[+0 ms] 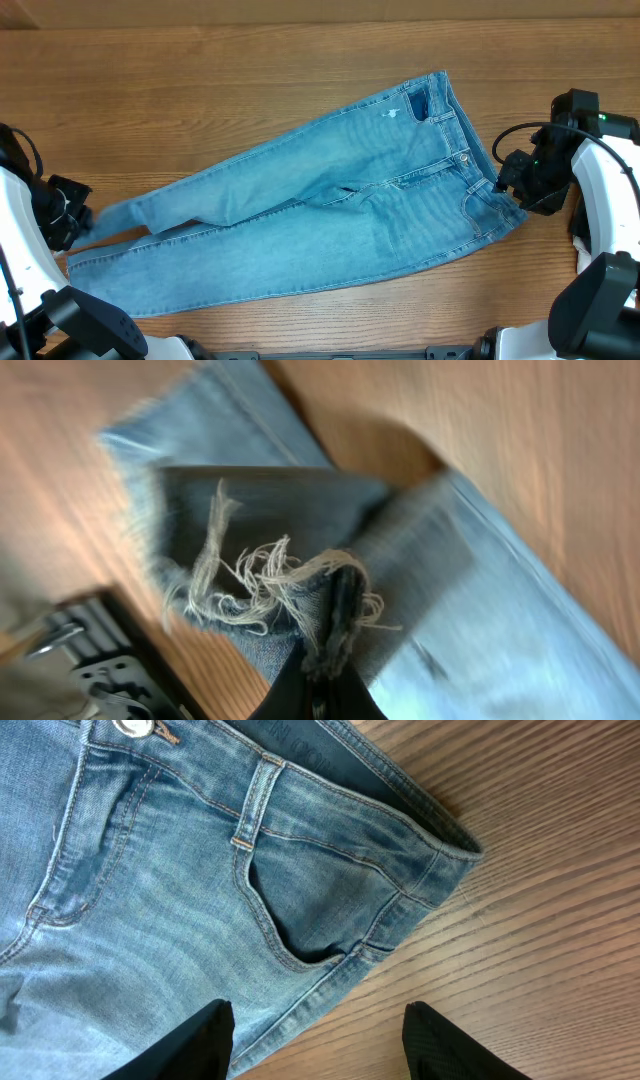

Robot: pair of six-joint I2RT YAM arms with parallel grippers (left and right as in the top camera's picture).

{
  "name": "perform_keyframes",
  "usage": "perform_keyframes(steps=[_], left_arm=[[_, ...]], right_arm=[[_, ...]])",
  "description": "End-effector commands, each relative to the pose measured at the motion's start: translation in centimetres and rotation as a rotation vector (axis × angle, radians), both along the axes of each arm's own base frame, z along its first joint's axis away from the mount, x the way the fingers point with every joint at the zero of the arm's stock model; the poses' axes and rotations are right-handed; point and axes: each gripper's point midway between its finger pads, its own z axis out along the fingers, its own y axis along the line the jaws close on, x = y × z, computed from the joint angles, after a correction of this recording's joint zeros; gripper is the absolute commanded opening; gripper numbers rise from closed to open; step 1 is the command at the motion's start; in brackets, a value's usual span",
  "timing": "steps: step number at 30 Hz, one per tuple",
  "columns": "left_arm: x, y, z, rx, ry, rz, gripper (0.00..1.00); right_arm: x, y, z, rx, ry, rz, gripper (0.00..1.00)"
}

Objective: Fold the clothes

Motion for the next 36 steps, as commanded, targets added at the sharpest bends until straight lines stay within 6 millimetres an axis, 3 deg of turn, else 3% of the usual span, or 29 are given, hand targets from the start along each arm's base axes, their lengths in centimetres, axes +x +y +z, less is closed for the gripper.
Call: perform_keyframes(steps=[1, 7, 11, 18, 19, 20, 22, 23, 25, 28, 30, 32, 33, 34, 35, 36], left_arm=[[-0.9, 2.6, 0.3, 0.156, 0.033, 0.167, 0.04], [0.3, 5.2, -3.5, 0.275, -0.027, 0.294, 0.04], [-0.2, 7.2, -5.1, 0.403, -0.025, 0.358, 0.04], [2.8, 11.9, -4.6, 0.628, -0.156, 0.363, 0.06], [3.5, 12.3, -5.1, 0.633, -0.153, 0.315, 0.14], [4.3, 12.5, -6.5, 0.614, -0.129, 0.225, 0.40], [4.2, 12.4, -8.3, 0.592, -0.070, 0.160, 0.73], [4.1, 12.3, -9.0, 0.581, -0.045, 0.131, 0.84], [3.8, 11.6, -10.2, 0.529, 0.000, 0.060, 0.88], [4.1, 9.7, -9.8, 0.418, -0.025, 0.031, 1.00], [4.6, 9.2, -7.9, 0.384, -0.054, 0.018, 1.00], [4.4, 7.3, -5.3, 0.297, -0.066, -0.003, 1.00], [3.9, 5.8, -4.1, 0.236, -0.074, -0.029, 0.91], [3.3, 4.6, -3.6, 0.193, -0.069, -0.050, 0.63], [2.2, 3.5, -3.6, 0.150, -0.036, -0.064, 0.16], [1.1, 2.7, -3.8, 0.113, 0.007, -0.067, 0.09]], right_arm=[[0.5, -0.1, 0.7, -0.009, -0.030, 0.008, 0.59], [0.5, -0.1, 0.7, -0.009, -0.031, 0.008, 0.59], [0.6, -0.2, 0.6, -0.014, -0.033, 0.008, 0.59], [0.7, -0.2, 0.7, -0.015, -0.037, 0.012, 0.58], [0.7, -0.2, 0.7, -0.014, -0.037, 0.011, 0.58], [0.7, -0.2, 0.7, -0.015, -0.037, 0.012, 0.58], [0.7, -0.2, 0.7, -0.015, -0.037, 0.011, 0.58], [0.7, -0.2, 0.7, -0.014, -0.037, 0.011, 0.58], [0.7, -0.2, 0.7, -0.014, -0.036, 0.012, 0.58], [0.6, -0.2, 0.6, -0.014, -0.034, 0.012, 0.58], [0.6, -0.2, 0.6, -0.014, -0.034, 0.012, 0.58], [0.6, -0.2, 0.6, -0.014, -0.034, 0.012, 0.58], [0.6, -0.2, 0.7, -0.014, -0.036, 0.012, 0.58], [0.7, -0.2, 0.7, -0.015, -0.039, 0.012, 0.58], [0.8, -0.2, 0.7, -0.015, -0.041, 0.012, 0.58], [0.8, -0.2, 0.7, -0.015, -0.041, 0.011, 0.58]])
